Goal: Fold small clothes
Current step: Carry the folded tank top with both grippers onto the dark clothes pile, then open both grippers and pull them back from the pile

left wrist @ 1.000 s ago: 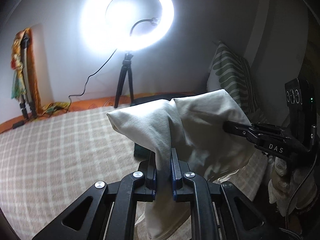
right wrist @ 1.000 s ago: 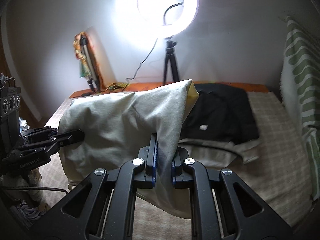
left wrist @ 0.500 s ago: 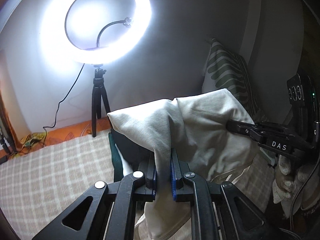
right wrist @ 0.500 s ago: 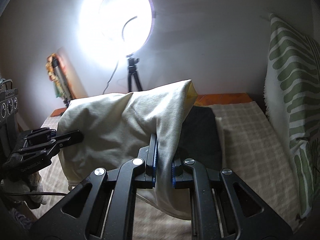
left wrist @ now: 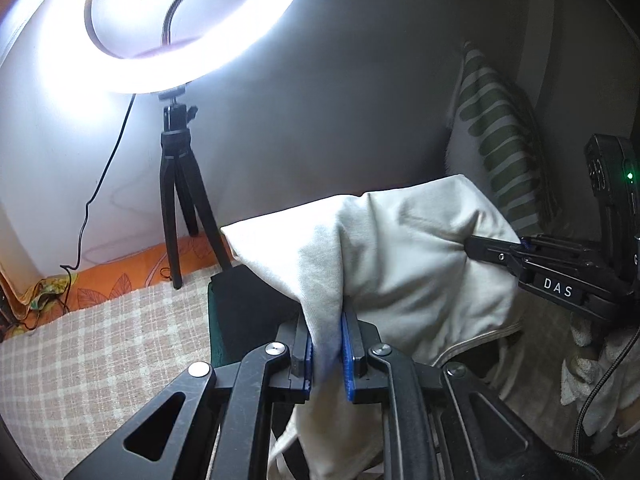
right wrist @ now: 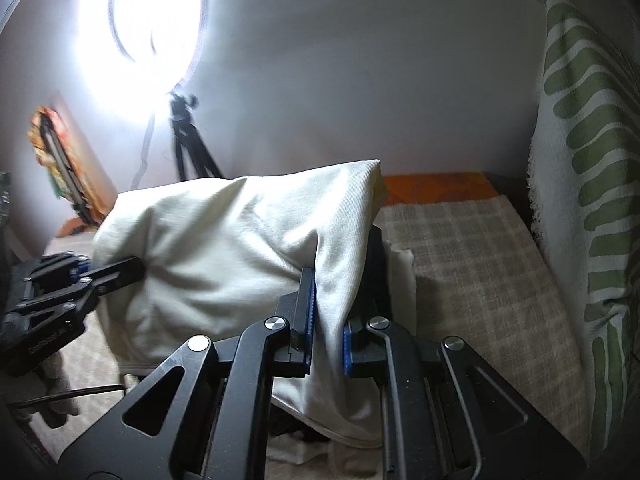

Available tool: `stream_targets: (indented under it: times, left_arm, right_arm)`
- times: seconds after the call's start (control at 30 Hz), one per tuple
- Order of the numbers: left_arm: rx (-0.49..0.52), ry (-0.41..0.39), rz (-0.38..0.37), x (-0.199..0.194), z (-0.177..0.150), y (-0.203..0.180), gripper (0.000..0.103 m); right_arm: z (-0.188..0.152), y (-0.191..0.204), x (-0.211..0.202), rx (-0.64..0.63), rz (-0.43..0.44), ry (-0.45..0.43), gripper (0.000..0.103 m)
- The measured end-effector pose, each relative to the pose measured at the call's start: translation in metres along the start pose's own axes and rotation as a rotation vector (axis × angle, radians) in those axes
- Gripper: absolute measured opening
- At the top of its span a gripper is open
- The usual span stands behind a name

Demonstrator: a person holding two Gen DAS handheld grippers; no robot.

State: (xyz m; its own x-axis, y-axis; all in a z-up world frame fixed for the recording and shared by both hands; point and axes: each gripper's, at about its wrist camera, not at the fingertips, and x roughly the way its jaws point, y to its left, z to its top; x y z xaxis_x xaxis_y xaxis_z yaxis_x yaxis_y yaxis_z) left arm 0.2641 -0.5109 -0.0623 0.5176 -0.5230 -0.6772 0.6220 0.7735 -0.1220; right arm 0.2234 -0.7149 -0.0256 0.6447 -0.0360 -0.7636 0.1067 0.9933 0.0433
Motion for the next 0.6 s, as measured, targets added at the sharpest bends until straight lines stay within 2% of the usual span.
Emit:
stream_targets:
  times: [0.07, 0.1, 0.13, 0.17, 0.2, 0.23, 0.3, 0.33, 0.4, 0.5, 0.6]
  left_arm:
    - [0.005, -0.006, 0.072, 0.006, -0.002, 0.001, 0.025]
    - [0.004, -0.014, 0.093, 0.005, -0.003, 0.001, 0.035]
    - [0.004, -0.018, 0.099, 0.004, -0.004, 0.002, 0.039]
    - [0.007, -0.017, 0.100, 0.005, -0.005, 0.003, 0.041]
    - [0.012, -0.015, 0.102, 0.003, -0.005, 0.003, 0.046]
    - [0.016, -0.018, 0.106, 0.000, -0.006, 0.003, 0.051]
    - [0.028, -0.031, 0.109, -0.007, -0.008, 0.002, 0.060]
    - [0.034, -0.038, 0.111, -0.012, -0.010, 0.001, 0.066]
    - [0.036, -0.047, 0.108, -0.022, -0.013, 0.000, 0.071]
    - [0.032, -0.048, 0.095, -0.039, -0.018, -0.001, 0.074]
    - [0.044, -0.064, 0.099, -0.063, -0.023, -0.006, 0.081]
  right_arm:
    - [-0.001, 0.000, 0.013, -0.006, -0.056, 0.016, 0.012]
    - [-0.001, 0.000, 0.018, -0.011, -0.086, 0.023, 0.012]
    - [-0.002, -0.001, 0.023, -0.015, -0.115, 0.034, 0.019]
    - [-0.002, -0.001, 0.026, -0.020, -0.145, 0.041, 0.035]
    - [-0.003, 0.000, 0.025, -0.028, -0.161, 0.036, 0.043]
    - [-0.004, 0.002, 0.023, -0.037, -0.176, 0.023, 0.057]
    - [-0.006, 0.005, 0.014, -0.043, -0.181, -0.003, 0.066]
    - [-0.006, 0.006, 0.010, -0.039, -0.183, -0.008, 0.069]
    - [-0.007, 0.006, 0.001, -0.025, -0.183, -0.018, 0.070]
    - [-0.007, 0.013, -0.018, -0.014, -0.172, -0.041, 0.073]
    - [-0.009, 0.025, -0.041, -0.014, -0.174, -0.069, 0.078]
